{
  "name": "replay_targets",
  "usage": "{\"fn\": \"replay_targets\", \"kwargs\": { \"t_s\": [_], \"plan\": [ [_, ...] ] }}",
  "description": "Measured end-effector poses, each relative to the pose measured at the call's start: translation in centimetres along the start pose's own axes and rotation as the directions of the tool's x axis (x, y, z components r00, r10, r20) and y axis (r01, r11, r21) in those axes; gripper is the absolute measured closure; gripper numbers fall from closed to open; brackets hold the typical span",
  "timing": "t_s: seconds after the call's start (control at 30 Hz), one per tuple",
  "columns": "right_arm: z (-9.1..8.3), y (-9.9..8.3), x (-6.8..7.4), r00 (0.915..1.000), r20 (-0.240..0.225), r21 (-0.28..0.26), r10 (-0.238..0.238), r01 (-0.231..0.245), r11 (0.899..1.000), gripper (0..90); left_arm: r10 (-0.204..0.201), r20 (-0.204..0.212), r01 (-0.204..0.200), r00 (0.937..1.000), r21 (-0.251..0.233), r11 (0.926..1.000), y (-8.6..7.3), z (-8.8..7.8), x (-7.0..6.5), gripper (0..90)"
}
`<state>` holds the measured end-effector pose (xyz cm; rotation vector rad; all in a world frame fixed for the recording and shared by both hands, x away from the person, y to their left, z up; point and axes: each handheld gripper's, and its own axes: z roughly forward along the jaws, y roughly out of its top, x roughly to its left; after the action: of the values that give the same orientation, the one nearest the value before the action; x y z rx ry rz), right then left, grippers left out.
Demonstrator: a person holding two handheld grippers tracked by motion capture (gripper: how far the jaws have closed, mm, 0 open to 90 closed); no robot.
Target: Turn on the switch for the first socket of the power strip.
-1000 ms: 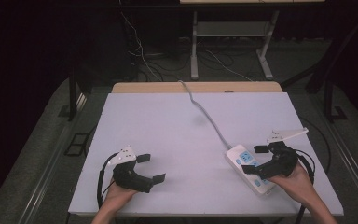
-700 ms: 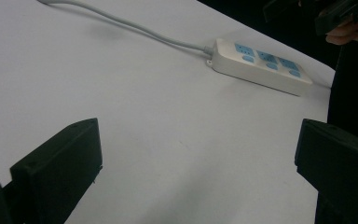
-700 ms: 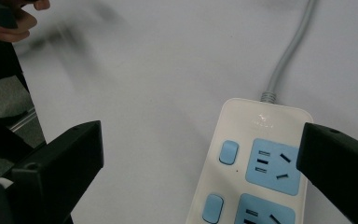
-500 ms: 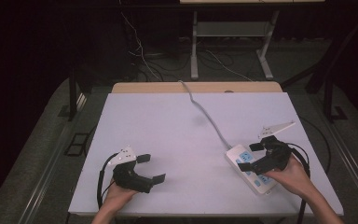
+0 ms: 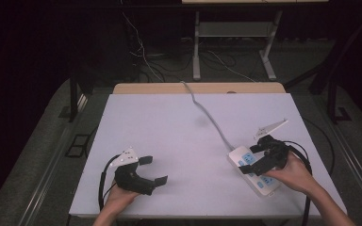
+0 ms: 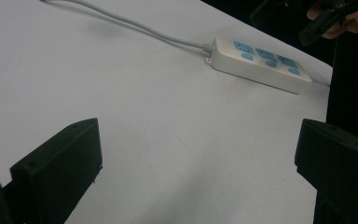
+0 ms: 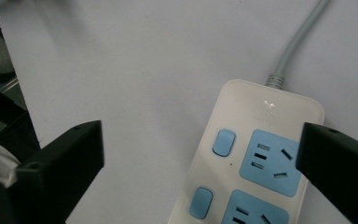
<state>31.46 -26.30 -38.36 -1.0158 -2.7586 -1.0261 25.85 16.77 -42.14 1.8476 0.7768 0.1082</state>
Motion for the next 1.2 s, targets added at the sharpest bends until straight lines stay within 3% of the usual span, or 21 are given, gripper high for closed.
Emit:
{"fn": "replay_targets", "kwargs": {
  "t_s": [0.1, 0.17, 0.43, 0.63, 1.0, 1.2],
  "plan": [
    [-0.1, 0.2, -0.3, 0.9999, -0.013, -0.004, -0.002, 0.002, 1.000, 6.0, 0.000, -0.001, 0.000, 1.0000, 0.000, 1.0000, 0.0, 0.0, 0.0, 0.0],
    [-0.2, 0.3, -0.4, 0.9999, -0.009, 0.011, -0.014, 0.014, 1.000, 18.8, 0.000, -0.001, 0.000, 1.0000, -0.001, 1.0000, 0.0, 0.1, 0.0, 0.0],
    [-0.3, 0.9, -0.4, 0.9987, -0.014, 0.054, -0.050, 0.050, 0.997, 40.8, 0.003, 0.001, -0.003, 1.0000, 0.003, 1.0000, 0.0, 0.1, 0.0, 0.0],
    [0.0, 1.1, -1.0, 0.9983, -0.015, 0.078, -0.056, 0.057, 0.995, 52.7, 0.003, 0.002, -0.003, 1.0000, 0.003, 1.0000, 0.0, 0.1, 0.0, 0.0],
    [0.2, 1.2, -2.0, 0.9950, -0.067, 0.064, -0.074, 0.078, 0.995, 77.7, 0.003, 0.003, -0.003, 1.0000, 0.009, 1.0000, -0.1, 0.2, 0.0, 0.0],
    [0.4, 1.2, -2.4, 0.9935, -0.079, 0.065, -0.082, 0.087, 0.994, 87.1, 0.005, 0.004, -0.005, 1.0000, 0.012, 0.9999, -0.1, 0.2, 0.1, 0.0]
  ]
}}
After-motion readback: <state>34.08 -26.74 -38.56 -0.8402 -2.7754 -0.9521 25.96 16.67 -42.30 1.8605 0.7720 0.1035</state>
